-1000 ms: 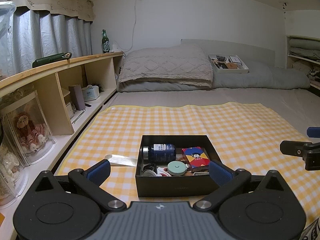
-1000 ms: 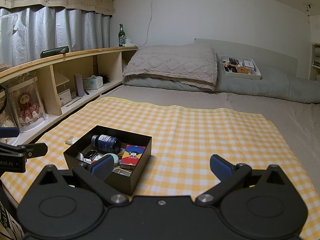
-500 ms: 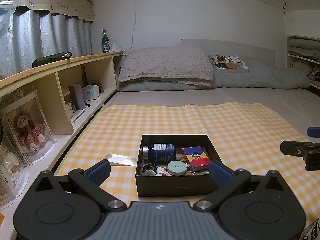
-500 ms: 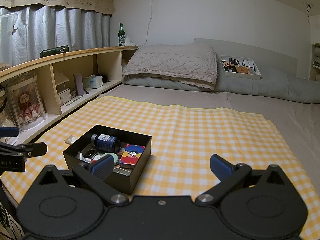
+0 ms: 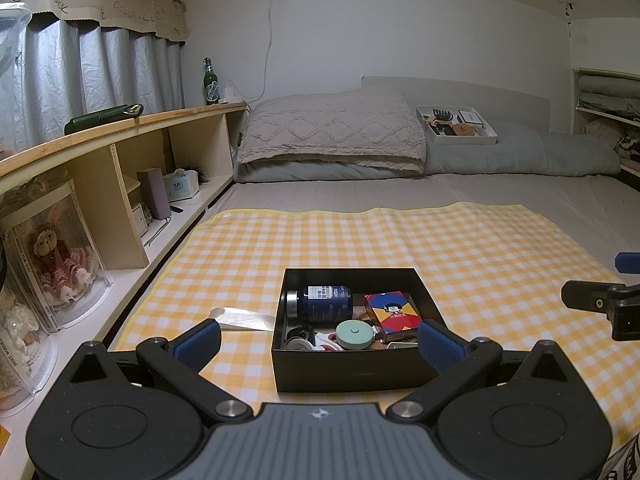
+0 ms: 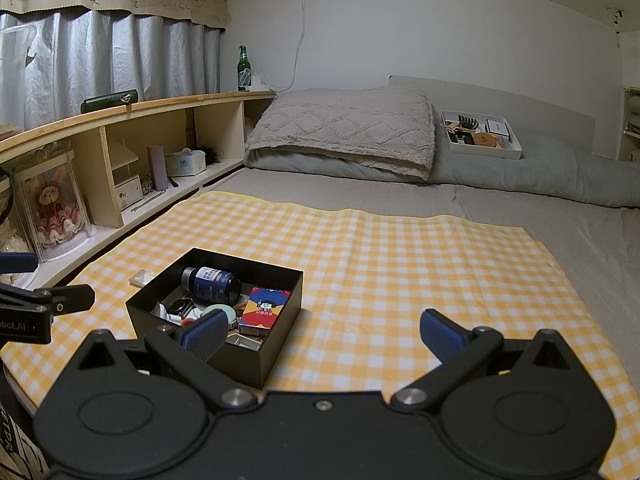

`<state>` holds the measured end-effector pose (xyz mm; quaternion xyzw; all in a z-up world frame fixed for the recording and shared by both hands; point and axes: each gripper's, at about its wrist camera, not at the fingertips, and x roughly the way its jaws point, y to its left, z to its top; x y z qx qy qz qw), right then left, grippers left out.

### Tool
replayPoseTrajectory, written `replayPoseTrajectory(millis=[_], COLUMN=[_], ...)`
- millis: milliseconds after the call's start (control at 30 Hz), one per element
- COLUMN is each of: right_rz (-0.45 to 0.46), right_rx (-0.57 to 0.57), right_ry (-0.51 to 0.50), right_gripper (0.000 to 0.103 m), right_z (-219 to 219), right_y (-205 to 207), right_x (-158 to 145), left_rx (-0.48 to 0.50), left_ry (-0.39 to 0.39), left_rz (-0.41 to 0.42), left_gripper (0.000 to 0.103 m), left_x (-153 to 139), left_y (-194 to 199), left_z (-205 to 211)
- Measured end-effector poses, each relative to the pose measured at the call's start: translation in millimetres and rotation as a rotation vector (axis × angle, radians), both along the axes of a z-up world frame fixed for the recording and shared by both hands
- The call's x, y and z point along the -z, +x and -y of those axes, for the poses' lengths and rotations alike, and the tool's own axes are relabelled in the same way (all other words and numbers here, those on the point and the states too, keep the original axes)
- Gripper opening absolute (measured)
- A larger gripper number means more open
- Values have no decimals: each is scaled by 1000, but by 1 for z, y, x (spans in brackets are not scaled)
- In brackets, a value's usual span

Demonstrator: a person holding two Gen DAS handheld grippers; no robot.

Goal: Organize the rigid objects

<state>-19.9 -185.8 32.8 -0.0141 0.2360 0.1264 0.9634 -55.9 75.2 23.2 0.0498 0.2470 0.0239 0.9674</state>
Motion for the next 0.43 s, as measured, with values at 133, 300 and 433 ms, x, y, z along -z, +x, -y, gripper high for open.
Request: replayPoseTrajectory(millis=[133, 300, 433], right_rz=[-1, -1, -2], right_rx=[0, 2, 1], right_ry=[-1, -3, -4], right_gripper=[103, 103, 103], right_z=[0, 1, 1], right_y=[0, -1, 0], right_x=[0, 2, 2], left_rx=[1, -2, -10], left_ry=[0, 0, 0], left_rz=[-1, 0, -2], left_gripper=[103, 103, 103], left_x=[0, 0, 3], left_y=[0, 0, -1], left_z=[0, 0, -3])
